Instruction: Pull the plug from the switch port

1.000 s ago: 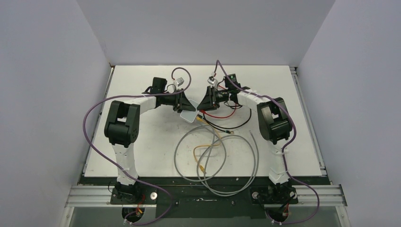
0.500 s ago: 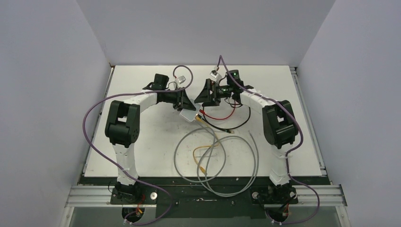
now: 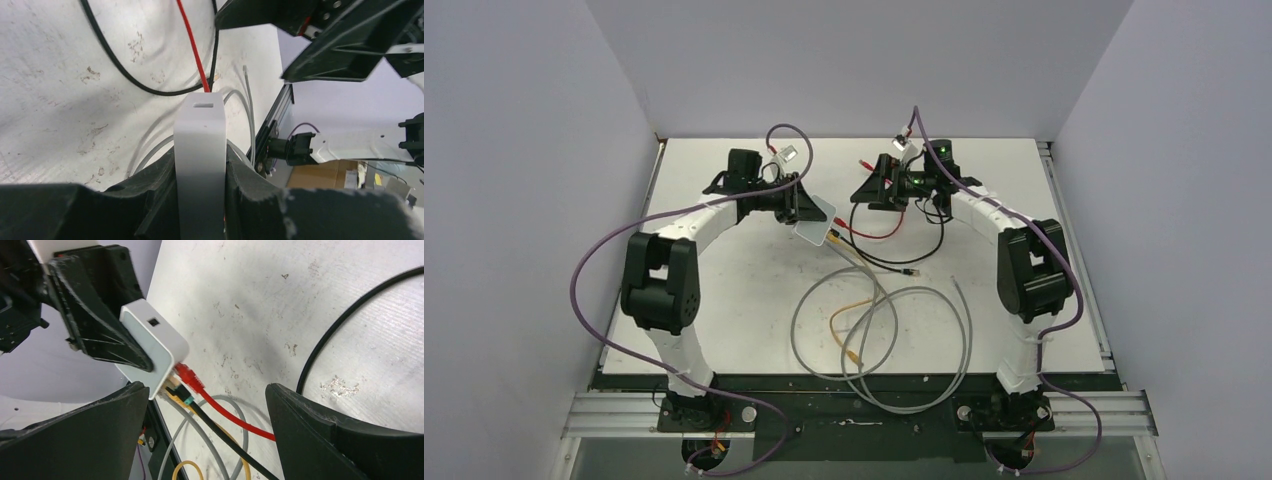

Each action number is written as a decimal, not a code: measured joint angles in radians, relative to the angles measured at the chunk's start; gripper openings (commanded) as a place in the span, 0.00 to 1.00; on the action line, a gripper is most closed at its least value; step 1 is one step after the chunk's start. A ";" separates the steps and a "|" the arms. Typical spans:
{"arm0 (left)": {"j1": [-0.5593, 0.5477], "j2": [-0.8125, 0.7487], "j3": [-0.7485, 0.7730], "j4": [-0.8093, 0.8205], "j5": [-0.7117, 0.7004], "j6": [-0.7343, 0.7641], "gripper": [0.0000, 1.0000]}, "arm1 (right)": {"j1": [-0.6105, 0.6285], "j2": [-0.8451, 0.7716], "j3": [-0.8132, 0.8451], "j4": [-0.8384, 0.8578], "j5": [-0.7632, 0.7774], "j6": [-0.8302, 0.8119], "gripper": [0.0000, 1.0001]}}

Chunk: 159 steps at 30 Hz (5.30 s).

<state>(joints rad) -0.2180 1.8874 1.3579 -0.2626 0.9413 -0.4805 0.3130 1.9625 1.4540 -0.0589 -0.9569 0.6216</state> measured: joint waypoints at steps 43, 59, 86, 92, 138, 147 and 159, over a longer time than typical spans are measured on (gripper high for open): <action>0.031 -0.151 -0.328 0.723 0.086 -0.703 0.00 | 0.043 -0.006 -0.005 0.175 -0.146 0.235 0.83; 0.031 -0.141 -0.333 0.783 0.089 -0.769 0.00 | 0.060 -0.001 -0.017 0.320 -0.202 0.389 0.57; 0.031 -0.141 -0.333 0.783 0.089 -0.768 0.00 | 0.062 0.043 -0.073 0.467 -0.238 0.517 0.26; 0.031 -0.141 -0.333 0.783 0.089 -0.768 0.00 | 0.063 0.043 -0.082 0.495 -0.238 0.537 0.25; 0.043 -0.141 -0.344 0.760 0.107 -0.749 0.00 | 0.074 0.043 -0.070 0.412 -0.252 0.412 0.05; 0.050 -0.142 -0.349 0.754 0.111 -0.740 0.00 | 0.076 0.043 -0.018 0.271 -0.247 0.285 0.05; 0.056 -0.145 -0.373 0.751 0.115 -0.735 0.00 | 0.084 0.042 -0.002 0.174 -0.244 0.191 0.05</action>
<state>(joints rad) -0.1619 1.7424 0.9852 0.4881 1.0565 -1.2156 0.3969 2.0045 1.4525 0.1154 -1.2007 0.8127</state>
